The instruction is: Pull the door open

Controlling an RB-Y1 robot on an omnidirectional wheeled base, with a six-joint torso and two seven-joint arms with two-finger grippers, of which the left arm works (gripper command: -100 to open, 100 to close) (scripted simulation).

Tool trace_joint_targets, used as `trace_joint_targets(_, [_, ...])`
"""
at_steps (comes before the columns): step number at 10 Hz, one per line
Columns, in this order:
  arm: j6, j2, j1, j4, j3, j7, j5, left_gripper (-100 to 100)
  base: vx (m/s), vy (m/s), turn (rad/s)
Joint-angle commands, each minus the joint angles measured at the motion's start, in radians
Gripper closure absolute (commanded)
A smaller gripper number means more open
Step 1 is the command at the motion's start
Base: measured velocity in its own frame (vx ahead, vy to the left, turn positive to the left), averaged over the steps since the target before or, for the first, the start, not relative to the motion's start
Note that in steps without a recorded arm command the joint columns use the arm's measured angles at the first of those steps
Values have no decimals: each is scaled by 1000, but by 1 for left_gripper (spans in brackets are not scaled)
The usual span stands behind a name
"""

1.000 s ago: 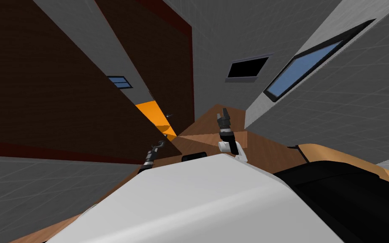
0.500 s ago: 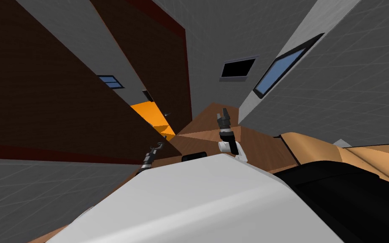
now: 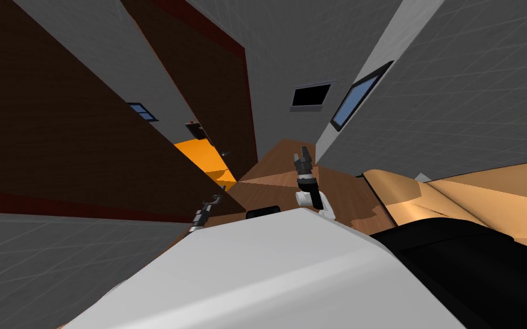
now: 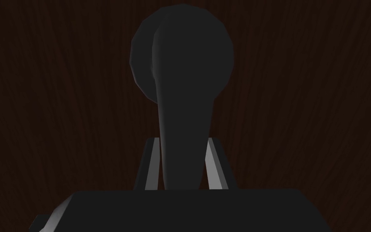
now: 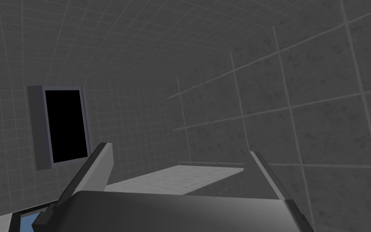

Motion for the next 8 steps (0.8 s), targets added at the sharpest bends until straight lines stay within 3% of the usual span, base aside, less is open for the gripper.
trace_joint_targets(1, [2,-5,16,-30,-7,-2,-3,100,-134,54,-83])
trace_joint_targets(3, [-21,-2,25,-21,-15,3,-3,100,-170,65,-171])
trace_joint_targets(5, [-21,-2,25,-21,-15,3,-3,100,-84,41,-4])
trace_joint_targets(6, [-18,3,28,-22,-10,1,0,100,-14,10,20])
trace_joint_targets(7, [7,-5,20,-31,-2,-8,0,100,-114,25,-140])
trace_joint_targets(8, [7,-5,20,-31,-2,-8,0,100,-136,34,-104])
